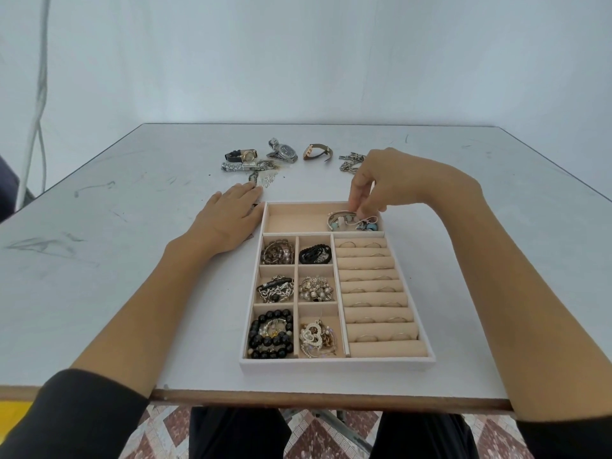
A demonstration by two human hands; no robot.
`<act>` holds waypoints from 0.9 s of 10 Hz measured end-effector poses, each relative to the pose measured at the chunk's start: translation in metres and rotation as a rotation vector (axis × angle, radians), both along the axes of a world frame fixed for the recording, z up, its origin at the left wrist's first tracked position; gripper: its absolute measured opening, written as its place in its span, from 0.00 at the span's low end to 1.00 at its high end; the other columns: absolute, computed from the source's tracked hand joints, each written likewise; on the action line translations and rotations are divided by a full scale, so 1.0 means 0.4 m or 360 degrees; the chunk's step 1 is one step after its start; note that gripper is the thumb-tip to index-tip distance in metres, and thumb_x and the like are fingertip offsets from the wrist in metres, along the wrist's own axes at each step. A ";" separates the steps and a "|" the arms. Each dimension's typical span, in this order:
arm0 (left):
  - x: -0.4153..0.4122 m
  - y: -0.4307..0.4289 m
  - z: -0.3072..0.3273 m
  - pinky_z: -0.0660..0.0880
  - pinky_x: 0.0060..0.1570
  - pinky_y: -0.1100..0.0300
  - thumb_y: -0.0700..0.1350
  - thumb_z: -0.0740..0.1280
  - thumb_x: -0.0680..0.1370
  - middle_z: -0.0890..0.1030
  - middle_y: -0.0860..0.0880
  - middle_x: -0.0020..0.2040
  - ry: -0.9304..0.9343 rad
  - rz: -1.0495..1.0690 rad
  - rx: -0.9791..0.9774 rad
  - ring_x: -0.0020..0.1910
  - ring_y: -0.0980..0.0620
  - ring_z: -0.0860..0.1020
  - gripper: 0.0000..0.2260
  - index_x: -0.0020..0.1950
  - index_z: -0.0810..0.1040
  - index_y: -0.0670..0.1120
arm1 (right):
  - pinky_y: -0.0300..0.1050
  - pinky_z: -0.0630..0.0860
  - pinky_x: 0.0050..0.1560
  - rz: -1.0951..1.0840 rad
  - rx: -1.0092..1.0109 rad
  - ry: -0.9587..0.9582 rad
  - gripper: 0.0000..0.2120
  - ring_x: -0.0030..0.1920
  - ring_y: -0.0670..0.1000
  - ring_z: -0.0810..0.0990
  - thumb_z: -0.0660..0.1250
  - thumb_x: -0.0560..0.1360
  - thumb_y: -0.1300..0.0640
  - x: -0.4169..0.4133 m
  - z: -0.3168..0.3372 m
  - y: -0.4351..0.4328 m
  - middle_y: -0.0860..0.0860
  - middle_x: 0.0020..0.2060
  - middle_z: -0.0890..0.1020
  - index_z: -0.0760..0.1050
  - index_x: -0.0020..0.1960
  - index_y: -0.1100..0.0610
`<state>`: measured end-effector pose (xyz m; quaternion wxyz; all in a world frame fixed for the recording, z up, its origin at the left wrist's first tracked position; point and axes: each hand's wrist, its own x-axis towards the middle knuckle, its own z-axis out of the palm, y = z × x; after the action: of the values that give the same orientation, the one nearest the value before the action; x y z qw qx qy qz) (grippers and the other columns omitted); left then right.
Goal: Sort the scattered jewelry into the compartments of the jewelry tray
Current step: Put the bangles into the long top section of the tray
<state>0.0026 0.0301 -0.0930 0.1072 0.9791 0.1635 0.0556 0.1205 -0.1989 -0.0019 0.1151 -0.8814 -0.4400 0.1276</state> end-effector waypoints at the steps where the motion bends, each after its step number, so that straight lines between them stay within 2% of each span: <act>1: 0.000 0.000 0.000 0.47 0.75 0.51 0.51 0.48 0.84 0.54 0.50 0.78 -0.0002 -0.0002 0.0002 0.77 0.51 0.51 0.22 0.78 0.56 0.47 | 0.38 0.70 0.34 0.0007 -0.0016 0.0001 0.06 0.29 0.45 0.76 0.77 0.66 0.60 0.002 -0.007 0.004 0.55 0.38 0.85 0.84 0.42 0.55; 2: 0.000 0.000 0.000 0.47 0.75 0.51 0.51 0.48 0.84 0.54 0.50 0.78 0.0002 0.0000 0.0001 0.77 0.51 0.51 0.23 0.78 0.56 0.47 | 0.40 0.73 0.36 0.0028 -0.0012 -0.0025 0.06 0.30 0.46 0.76 0.77 0.65 0.57 0.004 -0.012 0.008 0.57 0.38 0.84 0.83 0.41 0.54; 4: 0.000 -0.001 0.000 0.46 0.75 0.51 0.51 0.48 0.84 0.54 0.50 0.78 0.0002 -0.0007 0.0003 0.77 0.52 0.51 0.23 0.78 0.55 0.47 | 0.40 0.73 0.39 0.0099 0.0159 0.0036 0.07 0.31 0.42 0.77 0.77 0.67 0.55 -0.010 -0.005 0.012 0.49 0.40 0.84 0.83 0.45 0.51; 5: 0.000 0.001 0.000 0.46 0.75 0.51 0.51 0.48 0.84 0.54 0.50 0.78 0.0007 -0.0001 -0.0002 0.77 0.52 0.51 0.23 0.78 0.55 0.47 | 0.40 0.73 0.40 0.0143 0.0172 0.0073 0.07 0.28 0.39 0.75 0.74 0.70 0.50 -0.026 -0.014 0.028 0.48 0.39 0.84 0.84 0.47 0.49; 6: -0.001 0.000 0.000 0.46 0.75 0.51 0.51 0.48 0.83 0.54 0.50 0.78 0.0008 -0.0002 -0.0004 0.77 0.52 0.51 0.23 0.78 0.55 0.47 | 0.44 0.74 0.46 0.0129 0.0116 0.0012 0.10 0.37 0.43 0.78 0.75 0.68 0.45 -0.034 -0.020 0.039 0.47 0.39 0.85 0.84 0.47 0.47; 7: -0.001 -0.002 0.003 0.46 0.75 0.51 0.51 0.48 0.84 0.54 0.50 0.78 0.0012 -0.0004 -0.0004 0.77 0.51 0.51 0.23 0.78 0.55 0.47 | 0.46 0.75 0.49 0.0100 0.0059 -0.0042 0.11 0.46 0.45 0.80 0.76 0.65 0.44 -0.041 -0.019 0.039 0.46 0.38 0.85 0.84 0.45 0.46; 8: -0.001 -0.002 0.002 0.47 0.75 0.51 0.51 0.48 0.83 0.54 0.50 0.78 0.0013 -0.0007 -0.0003 0.77 0.51 0.51 0.23 0.78 0.55 0.47 | 0.43 0.74 0.44 0.0107 0.0033 -0.0071 0.10 0.43 0.45 0.80 0.76 0.66 0.47 -0.046 -0.017 0.040 0.46 0.37 0.85 0.84 0.46 0.48; 9: -0.001 -0.002 0.002 0.47 0.75 0.51 0.51 0.48 0.83 0.54 0.50 0.78 0.0015 -0.0006 -0.0002 0.77 0.51 0.51 0.23 0.78 0.55 0.47 | 0.38 0.71 0.36 0.0120 -0.0001 -0.0103 0.09 0.35 0.42 0.76 0.76 0.67 0.50 -0.049 -0.017 0.043 0.49 0.39 0.85 0.84 0.47 0.50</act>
<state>0.0021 0.0295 -0.0922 0.1070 0.9796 0.1623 0.0507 0.1009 -0.1816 -0.0088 0.0957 -0.8679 -0.4763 0.1034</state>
